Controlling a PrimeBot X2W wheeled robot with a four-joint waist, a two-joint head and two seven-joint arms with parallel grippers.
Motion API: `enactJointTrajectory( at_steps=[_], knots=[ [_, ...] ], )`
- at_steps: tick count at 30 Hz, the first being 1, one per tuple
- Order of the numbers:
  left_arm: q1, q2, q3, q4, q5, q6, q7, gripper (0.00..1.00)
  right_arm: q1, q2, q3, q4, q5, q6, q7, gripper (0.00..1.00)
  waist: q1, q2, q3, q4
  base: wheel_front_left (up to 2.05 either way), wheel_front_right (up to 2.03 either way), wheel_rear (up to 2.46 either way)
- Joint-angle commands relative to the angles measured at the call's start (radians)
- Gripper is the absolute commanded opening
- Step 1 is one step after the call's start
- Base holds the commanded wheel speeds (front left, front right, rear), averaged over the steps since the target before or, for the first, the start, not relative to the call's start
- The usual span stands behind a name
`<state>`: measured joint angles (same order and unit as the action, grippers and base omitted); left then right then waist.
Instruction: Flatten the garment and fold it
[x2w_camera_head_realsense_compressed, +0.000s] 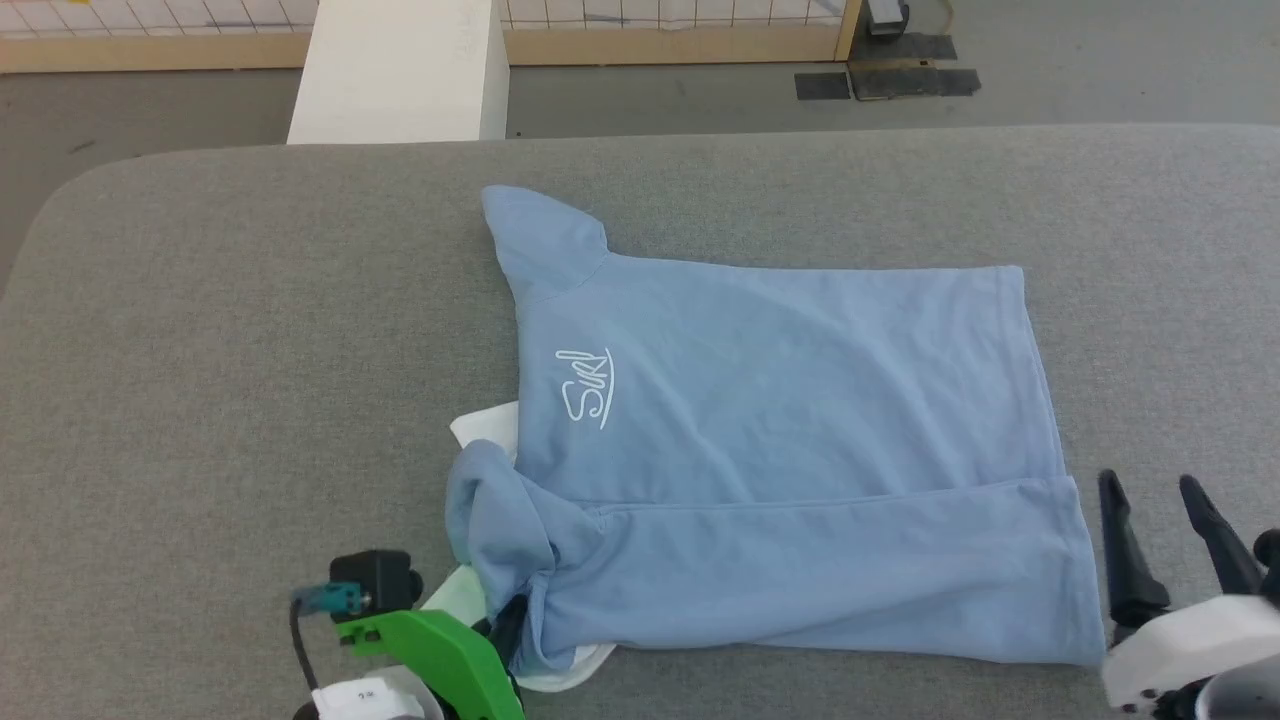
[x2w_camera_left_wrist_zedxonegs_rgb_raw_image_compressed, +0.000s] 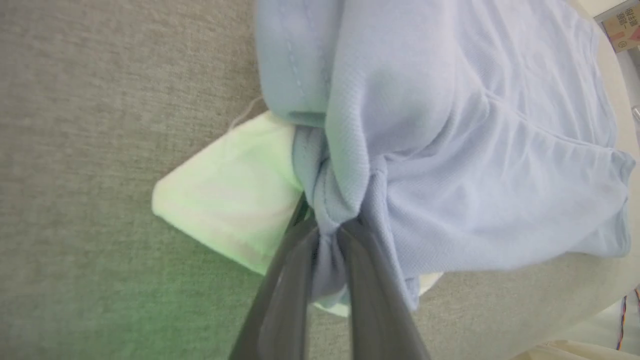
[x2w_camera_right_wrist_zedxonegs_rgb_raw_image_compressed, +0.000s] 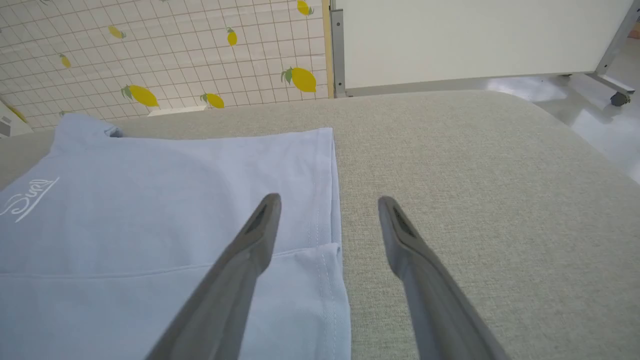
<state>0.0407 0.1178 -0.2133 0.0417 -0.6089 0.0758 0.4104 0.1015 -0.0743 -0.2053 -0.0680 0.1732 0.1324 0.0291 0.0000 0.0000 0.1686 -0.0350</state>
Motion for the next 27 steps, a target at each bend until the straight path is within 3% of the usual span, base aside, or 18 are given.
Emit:
enactJointTrajectory(
  at_steps=[1,5,9,16,22,23,24,25,27],
  knots=[
    [0.015,-0.001,0.006,-0.016,-0.008,0.006,-0.008,0.00,-0.014,-0.006,-0.018,0.000,0.025,-0.002,0.067,1.00,0.0000,0.0000,-0.002,0.003,0.00,0.00,0.00],
    [0.032,-0.003,-0.006,-0.057,-0.007,0.009,-0.004,0.00,-0.005,-0.004,-0.075,0.002,0.064,-0.002,0.310,1.00,0.0000,0.0000,-0.002,0.013,0.00,0.00,0.00],
    [0.029,-0.008,-0.018,-0.074,-0.008,0.011,0.000,0.00,0.003,0.000,-0.098,-0.005,0.085,-0.002,0.463,1.00,0.0000,0.0000,0.009,0.024,0.00,0.00,0.00],
    [0.007,-0.009,-0.023,-0.073,-0.011,0.008,-0.002,0.00,0.020,0.018,-0.104,0.016,0.106,-0.002,0.602,1.00,0.0000,0.0000,0.032,0.037,0.00,0.00,0.00],
    [-0.011,-0.006,-0.019,-0.066,-0.013,0.011,-0.003,0.00,0.002,0.023,-0.086,0.075,0.118,-0.002,0.631,1.00,0.0000,0.0000,0.043,0.037,0.00,0.00,0.00],
    [-0.013,-0.006,-0.018,-0.065,-0.014,0.011,-0.004,0.00,-0.004,0.023,-0.086,0.089,0.121,-0.002,0.627,0.69,0.0000,0.0000,0.044,0.036,0.00,0.00,0.00],
    [-0.015,-0.006,-0.017,-0.064,-0.015,0.012,-0.005,0.00,-0.013,0.024,-0.084,0.107,0.121,-0.002,0.620,0.22,0.0000,0.0000,0.045,0.035,0.00,0.00,0.00],
    [-0.016,-0.007,-0.015,-0.063,-0.017,0.013,-0.006,0.00,-0.021,0.024,-0.085,0.121,0.123,-0.002,0.613,0.00,0.0000,0.0000,0.045,0.034,0.00,0.00,0.00],
    [-0.020,-0.007,-0.012,-0.060,-0.021,0.014,-0.008,0.00,-0.035,0.024,-0.079,0.144,0.121,-0.002,0.604,0.00,0.0000,0.0000,0.045,0.032,0.00,0.00,0.00]
  ],
)
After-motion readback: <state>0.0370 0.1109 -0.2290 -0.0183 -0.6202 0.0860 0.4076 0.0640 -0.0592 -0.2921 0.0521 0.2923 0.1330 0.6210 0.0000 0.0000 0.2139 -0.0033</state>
